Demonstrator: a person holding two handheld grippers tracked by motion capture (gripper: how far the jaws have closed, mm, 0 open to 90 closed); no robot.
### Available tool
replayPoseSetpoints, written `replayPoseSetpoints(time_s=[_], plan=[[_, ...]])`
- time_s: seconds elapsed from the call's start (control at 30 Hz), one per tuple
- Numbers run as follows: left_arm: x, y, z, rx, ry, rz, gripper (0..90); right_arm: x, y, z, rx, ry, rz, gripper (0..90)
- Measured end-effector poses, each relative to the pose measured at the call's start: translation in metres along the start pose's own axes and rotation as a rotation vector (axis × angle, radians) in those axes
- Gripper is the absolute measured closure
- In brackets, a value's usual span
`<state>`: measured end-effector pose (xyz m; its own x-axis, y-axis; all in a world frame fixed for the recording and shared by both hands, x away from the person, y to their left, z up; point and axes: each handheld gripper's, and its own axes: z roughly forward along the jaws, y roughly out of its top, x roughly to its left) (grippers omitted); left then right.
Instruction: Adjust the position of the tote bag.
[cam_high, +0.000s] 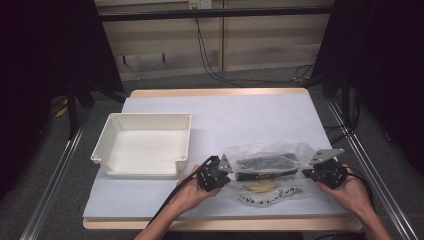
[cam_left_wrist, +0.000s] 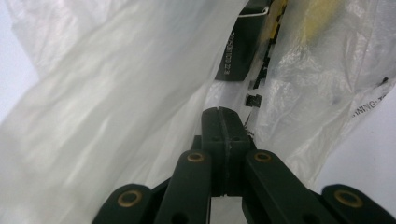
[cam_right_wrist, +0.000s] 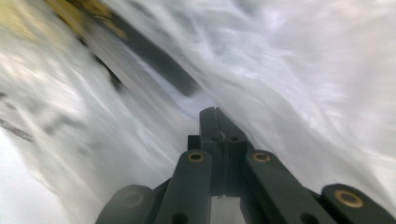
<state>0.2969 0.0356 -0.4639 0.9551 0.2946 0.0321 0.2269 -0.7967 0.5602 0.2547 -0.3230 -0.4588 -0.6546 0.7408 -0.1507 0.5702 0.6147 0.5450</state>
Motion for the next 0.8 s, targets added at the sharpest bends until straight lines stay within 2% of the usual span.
replayPoseSetpoints(time_s=[0.07, 0.2, 0.4, 0.47, 0.5, 0.53, 0.57, 0.6, 0.67, 0.73, 0.8], plan=[[0.000, -0.002, -0.002, 0.007, 0.006, 0.007, 90.0, -0.005, -0.005, -0.001, 0.000, -0.028, 0.022, 90.0], [-0.003, -0.009, -0.005, -0.015, 0.021, -0.007, 90.0, -0.008, -0.012, 0.001, -0.003, -0.015, 0.045, 90.0], [-0.001, -0.016, -0.009, -0.032, 0.011, -0.031, 90.0, -0.011, -0.017, 0.001, -0.024, -0.026, 0.058, 90.0], [0.002, -0.020, -0.011, -0.051, -0.017, -0.061, 90.0, -0.012, -0.019, -0.001, -0.015, -0.033, 0.066, 90.0], [0.005, -0.022, -0.013, -0.034, -0.025, -0.040, 90.0, -0.013, -0.020, -0.001, -0.021, -0.032, 0.066, 90.0], [0.005, -0.025, -0.013, -0.053, -0.020, -0.074, 90.0, -0.014, -0.020, -0.001, -0.026, -0.033, 0.073, 90.0], [0.006, -0.027, -0.015, -0.047, -0.022, -0.071, 90.0, -0.014, -0.022, -0.001, -0.027, -0.035, 0.083, 90.0], [0.006, -0.029, -0.016, -0.047, -0.012, -0.074, 90.0, -0.015, -0.022, -0.001, -0.027, -0.029, 0.082, 90.0], [0.008, -0.033, -0.018, -0.048, -0.025, -0.076, 90.0, -0.016, -0.023, -0.002, -0.032, -0.027, 0.091, 90.0], [0.005, -0.034, -0.018, -0.064, -0.014, -0.096, 90.0, -0.016, -0.024, -0.002, -0.027, -0.037, 0.086, 90.0], [0.007, -0.036, -0.020, -0.051, -0.013, -0.078, 90.0, -0.015, -0.024, -0.002, -0.027, -0.054, 0.072, 90.0]])
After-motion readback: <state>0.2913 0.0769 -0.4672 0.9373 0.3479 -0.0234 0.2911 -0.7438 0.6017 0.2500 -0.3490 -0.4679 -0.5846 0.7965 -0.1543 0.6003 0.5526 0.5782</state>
